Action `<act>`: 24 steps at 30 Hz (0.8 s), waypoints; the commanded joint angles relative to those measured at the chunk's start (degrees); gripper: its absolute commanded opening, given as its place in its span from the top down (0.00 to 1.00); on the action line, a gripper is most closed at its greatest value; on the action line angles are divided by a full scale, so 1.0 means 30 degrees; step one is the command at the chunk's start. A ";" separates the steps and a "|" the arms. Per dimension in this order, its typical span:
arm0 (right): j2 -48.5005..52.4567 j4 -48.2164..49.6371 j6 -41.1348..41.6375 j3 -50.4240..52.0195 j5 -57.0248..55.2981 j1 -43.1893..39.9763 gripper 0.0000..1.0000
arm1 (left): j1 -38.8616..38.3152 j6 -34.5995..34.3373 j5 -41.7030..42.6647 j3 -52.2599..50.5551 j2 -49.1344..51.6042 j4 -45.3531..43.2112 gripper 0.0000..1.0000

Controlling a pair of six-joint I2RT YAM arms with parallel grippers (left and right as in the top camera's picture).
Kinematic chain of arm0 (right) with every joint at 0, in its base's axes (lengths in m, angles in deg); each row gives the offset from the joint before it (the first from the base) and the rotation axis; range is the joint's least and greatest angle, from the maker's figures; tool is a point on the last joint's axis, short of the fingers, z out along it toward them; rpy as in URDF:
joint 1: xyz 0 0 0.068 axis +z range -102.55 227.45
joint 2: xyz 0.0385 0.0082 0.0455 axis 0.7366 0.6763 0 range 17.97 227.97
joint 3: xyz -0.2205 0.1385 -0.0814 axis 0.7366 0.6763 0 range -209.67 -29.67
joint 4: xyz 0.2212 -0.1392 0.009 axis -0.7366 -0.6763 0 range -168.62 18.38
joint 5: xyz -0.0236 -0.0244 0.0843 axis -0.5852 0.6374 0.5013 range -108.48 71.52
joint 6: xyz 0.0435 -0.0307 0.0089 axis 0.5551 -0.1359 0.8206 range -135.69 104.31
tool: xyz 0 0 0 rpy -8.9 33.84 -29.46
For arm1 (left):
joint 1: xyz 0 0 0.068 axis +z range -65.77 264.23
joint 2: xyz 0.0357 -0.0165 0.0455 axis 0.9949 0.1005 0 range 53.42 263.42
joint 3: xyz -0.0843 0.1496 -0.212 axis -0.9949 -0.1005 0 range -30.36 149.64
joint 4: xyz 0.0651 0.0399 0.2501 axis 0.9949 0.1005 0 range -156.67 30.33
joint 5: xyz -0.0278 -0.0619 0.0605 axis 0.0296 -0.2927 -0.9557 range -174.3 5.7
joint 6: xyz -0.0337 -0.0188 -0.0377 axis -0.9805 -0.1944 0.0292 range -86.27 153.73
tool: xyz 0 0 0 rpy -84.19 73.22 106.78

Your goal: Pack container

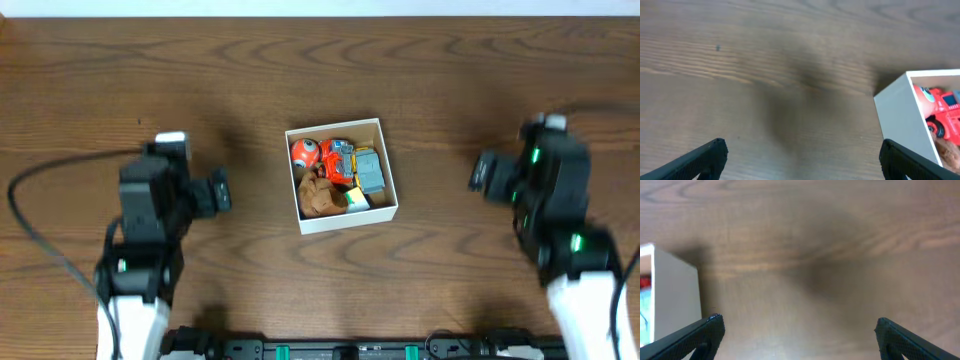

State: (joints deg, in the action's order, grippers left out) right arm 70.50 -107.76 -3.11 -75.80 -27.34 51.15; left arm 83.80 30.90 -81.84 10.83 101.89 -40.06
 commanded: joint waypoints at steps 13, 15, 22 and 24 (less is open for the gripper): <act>-0.5384 -0.1617 0.1086 0.4175 -0.1537 0.0772 0.01 | -0.0007 -0.0663 -0.1056 -0.1727 -0.2448 -0.0313 0.02; -0.5384 -0.1996 0.1086 0.4175 -0.1537 0.0772 0.01 | -0.0007 -0.0663 -0.1056 -0.1727 -0.2324 -0.0284 0.02; -0.5384 -0.2528 0.1086 0.4175 -0.1537 0.0772 0.01 | -0.0007 -0.0663 -0.1056 -0.1727 -0.1938 -0.0036 0.02; -0.5384 -0.2528 0.1093 0.4175 -0.1537 0.0772 0.01 | -0.0007 -0.0663 -0.1056 -0.1727 -0.1821 -0.0036 0.02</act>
State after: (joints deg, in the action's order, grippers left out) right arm 54.44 -115.30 -0.80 -63.67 -31.02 52.88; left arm 83.80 29.24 -84.01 5.69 96.07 -40.21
